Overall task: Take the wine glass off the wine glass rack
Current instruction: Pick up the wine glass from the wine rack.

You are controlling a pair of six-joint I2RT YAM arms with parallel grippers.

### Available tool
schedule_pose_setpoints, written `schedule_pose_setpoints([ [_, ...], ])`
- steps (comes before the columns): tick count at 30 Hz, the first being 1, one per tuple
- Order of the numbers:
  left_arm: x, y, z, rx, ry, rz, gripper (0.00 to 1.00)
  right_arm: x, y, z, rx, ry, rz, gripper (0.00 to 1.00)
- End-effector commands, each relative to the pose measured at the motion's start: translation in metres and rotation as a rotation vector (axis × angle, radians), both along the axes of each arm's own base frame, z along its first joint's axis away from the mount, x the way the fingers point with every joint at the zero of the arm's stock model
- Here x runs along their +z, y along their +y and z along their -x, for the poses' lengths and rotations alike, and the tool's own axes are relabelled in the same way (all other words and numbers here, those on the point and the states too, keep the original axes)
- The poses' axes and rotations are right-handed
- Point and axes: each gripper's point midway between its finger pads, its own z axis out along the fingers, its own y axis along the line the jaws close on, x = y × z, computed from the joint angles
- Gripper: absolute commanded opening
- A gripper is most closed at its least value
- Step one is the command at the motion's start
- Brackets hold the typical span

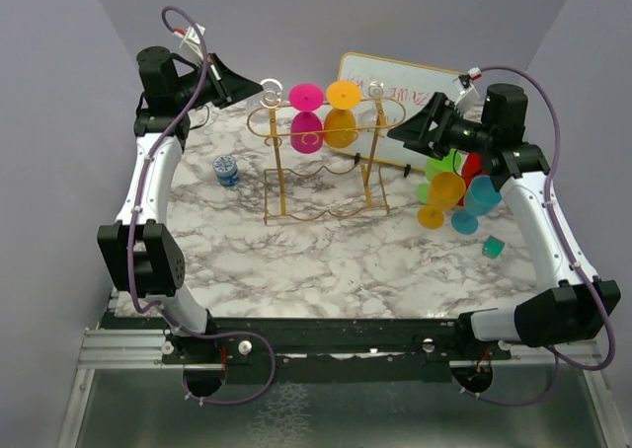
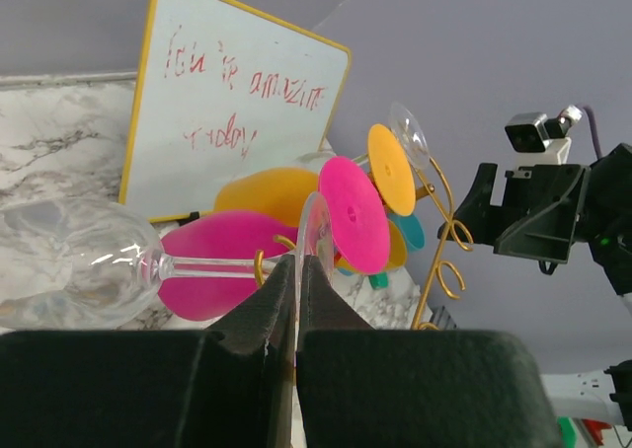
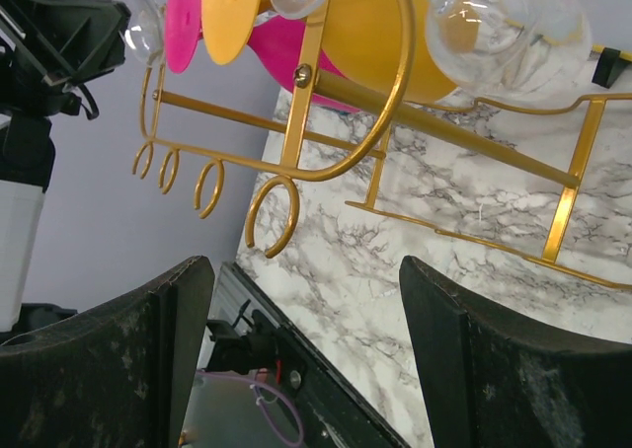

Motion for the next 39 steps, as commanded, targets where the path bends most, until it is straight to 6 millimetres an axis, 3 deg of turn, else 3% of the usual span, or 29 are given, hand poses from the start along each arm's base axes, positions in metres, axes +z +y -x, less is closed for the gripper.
schedule_pose_setpoints([
  [1,0.017,0.007,-0.002,-0.004,-0.077,0.045,0.00,0.007,0.003,0.007,0.024,-0.019,-0.020,0.82],
  [12,0.021,0.004,-0.001,-0.030,-0.071,0.125,0.00,0.006,0.003,0.009,0.024,-0.016,-0.023,0.82],
  [22,0.016,0.010,-0.017,0.013,-0.069,0.127,0.00,0.006,0.003,0.010,0.024,-0.014,-0.025,0.82],
  [30,0.028,0.012,-0.027,0.027,-0.101,0.131,0.00,0.008,0.004,0.011,0.027,-0.020,-0.025,0.82],
  [39,0.044,0.014,-0.022,0.027,-0.148,0.128,0.00,0.009,0.004,0.013,0.032,-0.022,-0.025,0.82],
])
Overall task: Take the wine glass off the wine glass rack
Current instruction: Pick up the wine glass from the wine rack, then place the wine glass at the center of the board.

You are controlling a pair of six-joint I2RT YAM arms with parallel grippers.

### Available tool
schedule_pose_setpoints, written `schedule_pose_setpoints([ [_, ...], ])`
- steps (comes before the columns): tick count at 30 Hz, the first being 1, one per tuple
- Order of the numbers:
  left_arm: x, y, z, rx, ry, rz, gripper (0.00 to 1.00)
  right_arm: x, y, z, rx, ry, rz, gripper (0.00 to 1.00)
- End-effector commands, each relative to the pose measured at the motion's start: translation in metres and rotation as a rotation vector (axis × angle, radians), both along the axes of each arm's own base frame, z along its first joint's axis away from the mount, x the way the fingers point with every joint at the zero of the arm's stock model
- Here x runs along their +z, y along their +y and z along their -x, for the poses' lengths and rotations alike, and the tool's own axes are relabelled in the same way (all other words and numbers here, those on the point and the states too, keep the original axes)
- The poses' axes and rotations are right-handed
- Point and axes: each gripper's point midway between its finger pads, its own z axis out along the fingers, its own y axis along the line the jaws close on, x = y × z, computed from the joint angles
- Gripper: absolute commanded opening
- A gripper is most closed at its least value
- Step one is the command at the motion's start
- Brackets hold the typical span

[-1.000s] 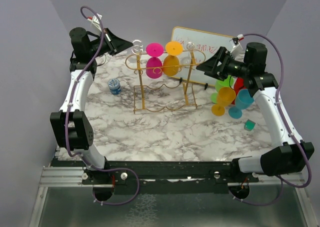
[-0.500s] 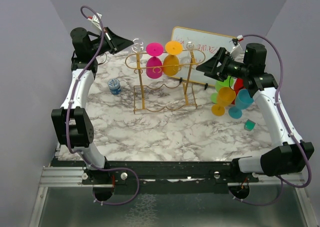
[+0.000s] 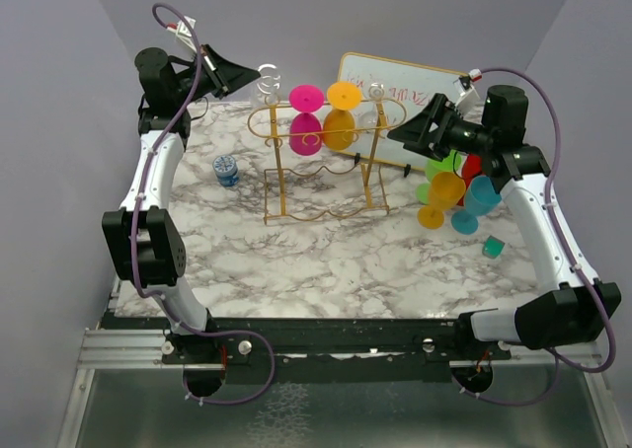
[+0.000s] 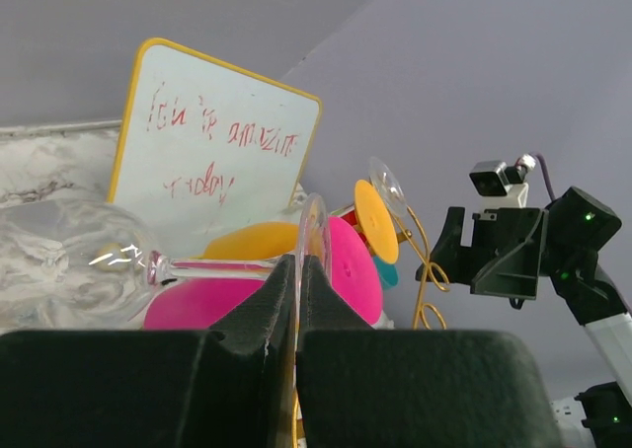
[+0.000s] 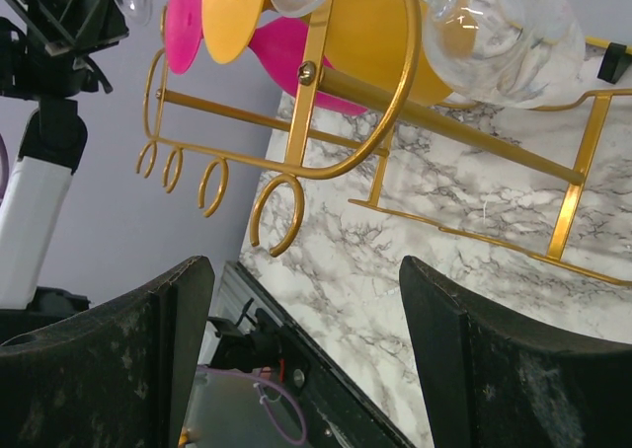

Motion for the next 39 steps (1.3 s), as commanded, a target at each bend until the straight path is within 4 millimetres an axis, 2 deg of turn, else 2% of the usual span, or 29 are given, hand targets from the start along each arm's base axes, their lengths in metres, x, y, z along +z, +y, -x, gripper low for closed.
schedule_pose_setpoints([
  [1,0.034,0.006,0.005,0.029,-0.129,-0.015,0.00,0.012,0.004,0.010,0.035,-0.034,-0.015,0.82],
  [10,0.080,0.022,0.028,0.119,-0.304,-0.070,0.00,0.027,0.003,0.017,0.044,-0.083,-0.007,0.82],
  [17,0.100,0.023,0.052,0.130,-0.362,-0.089,0.00,0.032,0.004,0.021,0.059,-0.100,-0.012,0.82],
  [23,0.117,0.017,0.089,0.104,-0.402,-0.095,0.00,0.042,0.006,0.027,0.089,-0.140,-0.020,0.82],
  [32,0.144,-0.002,0.158,0.028,-0.455,-0.088,0.00,0.100,0.014,0.065,0.216,-0.375,-0.074,0.83],
  [35,0.146,-0.019,0.176,-0.021,-0.457,-0.068,0.00,0.118,0.018,0.082,0.278,-0.435,-0.102,0.82],
  [39,0.142,-0.054,0.201,-0.121,-0.447,-0.028,0.00,0.133,0.020,0.097,0.327,-0.489,-0.126,0.81],
])
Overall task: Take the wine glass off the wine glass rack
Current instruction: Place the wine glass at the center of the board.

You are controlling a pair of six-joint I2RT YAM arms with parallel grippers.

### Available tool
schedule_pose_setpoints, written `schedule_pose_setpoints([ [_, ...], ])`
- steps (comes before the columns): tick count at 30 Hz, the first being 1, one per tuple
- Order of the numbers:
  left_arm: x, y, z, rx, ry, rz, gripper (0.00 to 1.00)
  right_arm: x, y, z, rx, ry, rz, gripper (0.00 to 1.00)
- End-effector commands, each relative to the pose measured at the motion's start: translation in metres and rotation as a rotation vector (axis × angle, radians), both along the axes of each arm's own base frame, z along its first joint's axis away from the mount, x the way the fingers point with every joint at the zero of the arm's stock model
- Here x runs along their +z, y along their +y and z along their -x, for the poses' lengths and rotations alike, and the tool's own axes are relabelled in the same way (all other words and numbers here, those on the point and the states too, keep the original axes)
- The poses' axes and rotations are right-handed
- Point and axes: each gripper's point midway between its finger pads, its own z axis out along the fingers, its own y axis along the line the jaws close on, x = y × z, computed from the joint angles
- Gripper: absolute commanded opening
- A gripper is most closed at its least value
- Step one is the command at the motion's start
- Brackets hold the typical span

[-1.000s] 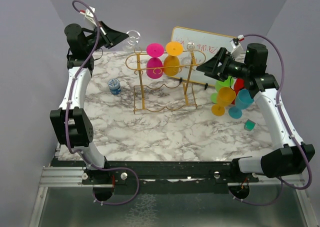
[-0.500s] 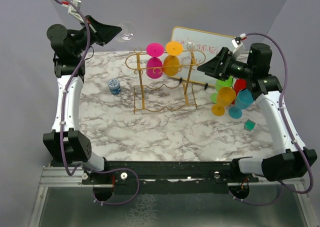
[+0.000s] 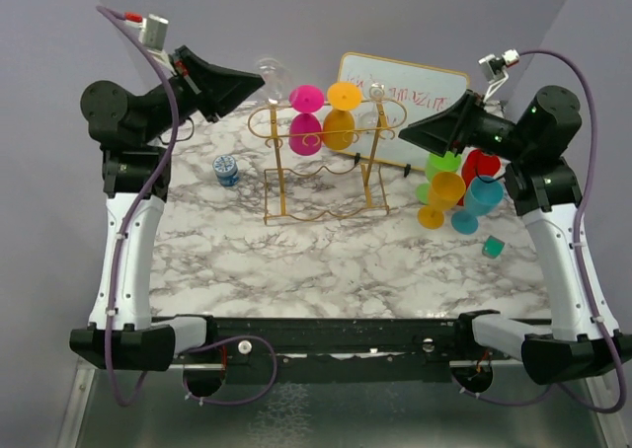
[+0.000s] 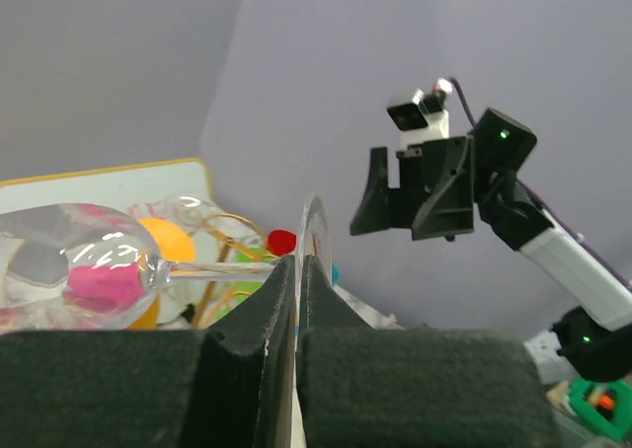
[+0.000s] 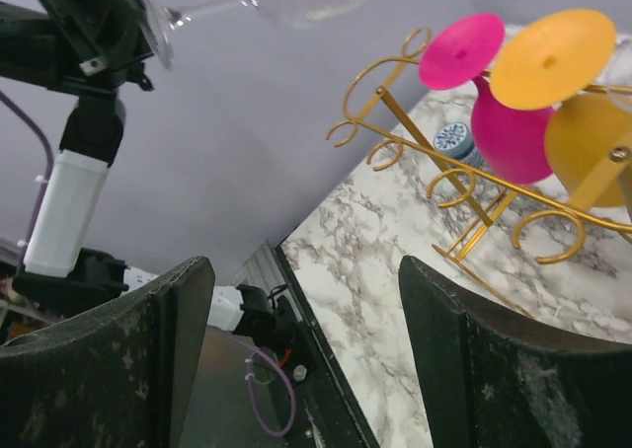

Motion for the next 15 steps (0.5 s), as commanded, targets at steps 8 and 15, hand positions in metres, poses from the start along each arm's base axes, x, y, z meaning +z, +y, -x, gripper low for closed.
schedule_pose_setpoints([
  [8,-0.022,-0.079,0.049,-0.208,0.057,0.024,0.00,0.052,0.007,0.052,0.165,-0.195,-0.049,0.80],
  [15,-0.032,-0.121,0.068,-0.295,0.090,0.035,0.00,0.067,0.015,0.074,0.237,-0.207,-0.076,0.75],
])
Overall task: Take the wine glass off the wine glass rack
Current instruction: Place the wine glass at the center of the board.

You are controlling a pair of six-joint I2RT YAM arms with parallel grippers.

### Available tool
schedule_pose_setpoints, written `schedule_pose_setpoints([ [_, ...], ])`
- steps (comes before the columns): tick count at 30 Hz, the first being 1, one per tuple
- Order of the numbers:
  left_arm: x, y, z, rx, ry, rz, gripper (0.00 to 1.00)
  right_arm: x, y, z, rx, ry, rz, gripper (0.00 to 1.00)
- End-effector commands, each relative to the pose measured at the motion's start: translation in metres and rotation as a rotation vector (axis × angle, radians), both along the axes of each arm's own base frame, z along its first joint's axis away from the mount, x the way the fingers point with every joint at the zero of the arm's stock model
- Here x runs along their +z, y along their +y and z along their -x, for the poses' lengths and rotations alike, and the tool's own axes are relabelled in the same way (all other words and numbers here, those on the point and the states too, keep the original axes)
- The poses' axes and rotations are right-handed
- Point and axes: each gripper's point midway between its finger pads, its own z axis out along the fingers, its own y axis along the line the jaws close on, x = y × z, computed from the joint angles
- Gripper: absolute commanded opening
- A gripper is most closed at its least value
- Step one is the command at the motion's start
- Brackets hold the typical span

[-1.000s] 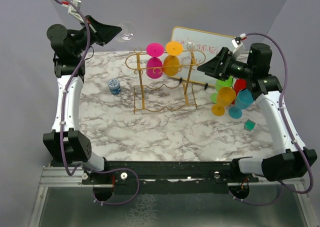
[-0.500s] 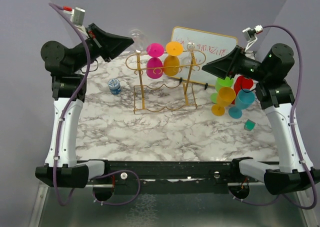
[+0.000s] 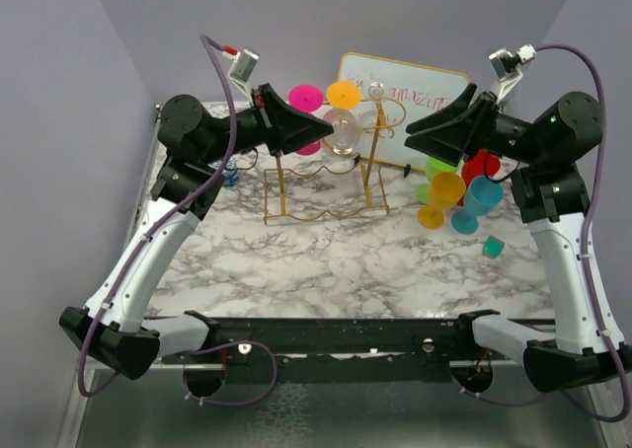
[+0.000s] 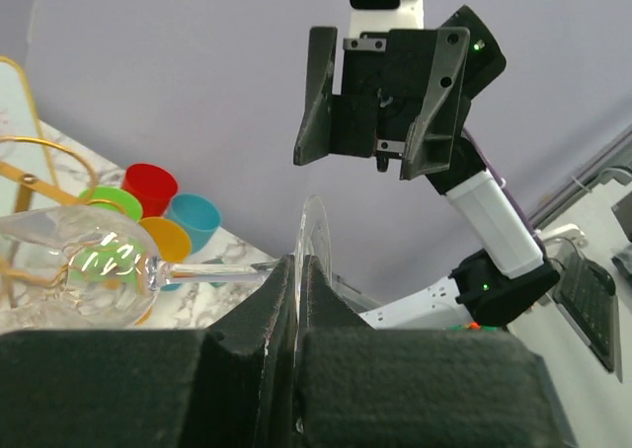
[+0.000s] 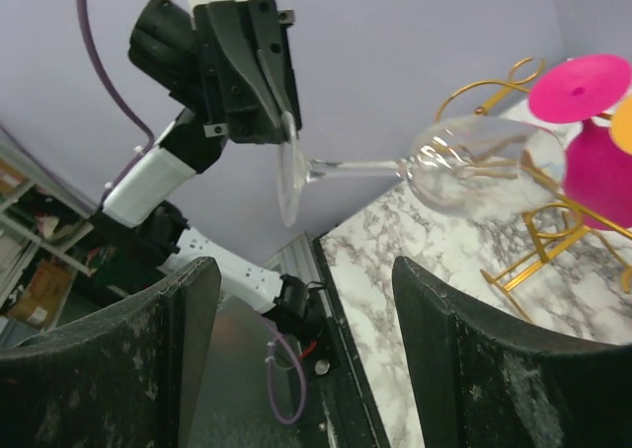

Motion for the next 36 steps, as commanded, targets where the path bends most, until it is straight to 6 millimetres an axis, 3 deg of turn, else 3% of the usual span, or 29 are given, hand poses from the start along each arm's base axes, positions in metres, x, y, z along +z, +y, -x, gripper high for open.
schedule_pose_setpoints([
  [1,0.016,-0.017,0.017,-0.004,-0.067,0.042,0.00,0.022,0.006,0.029,0.084,-0.051,-0.022,0.75],
  [9,0.006,-0.059,0.030,-0.081,-0.054,0.018,0.00,0.003,0.033,0.035,0.135,0.018,0.009,0.69],
  [13,0.000,-0.068,0.030,-0.077,-0.045,-0.004,0.00,-0.005,0.039,0.038,0.142,0.034,0.027,0.57],
  [20,-0.003,-0.068,0.028,-0.051,-0.053,-0.025,0.00,-0.019,0.039,0.032,0.114,0.062,0.053,0.32],
  [25,-0.007,-0.065,0.027,-0.028,-0.050,-0.042,0.00,-0.029,0.038,0.031,0.107,0.078,0.072,0.21],
  [29,-0.012,-0.064,0.028,-0.029,-0.042,-0.049,0.00,-0.031,0.040,0.033,0.130,0.088,0.058,0.01],
  [31,-0.013,-0.064,0.031,-0.035,-0.044,-0.049,0.00,-0.031,0.040,0.033,0.130,0.096,0.050,0.00],
  [32,-0.015,-0.065,0.032,-0.046,-0.043,-0.053,0.02,-0.030,0.040,0.033,0.125,0.094,0.047,0.00],
  [34,-0.019,-0.067,0.037,-0.084,-0.037,-0.063,0.29,-0.029,0.039,0.031,0.107,0.089,0.043,0.00],
  [36,-0.024,-0.070,0.044,-0.136,-0.026,-0.076,0.35,-0.029,0.038,0.031,0.095,0.082,0.043,0.00],
])
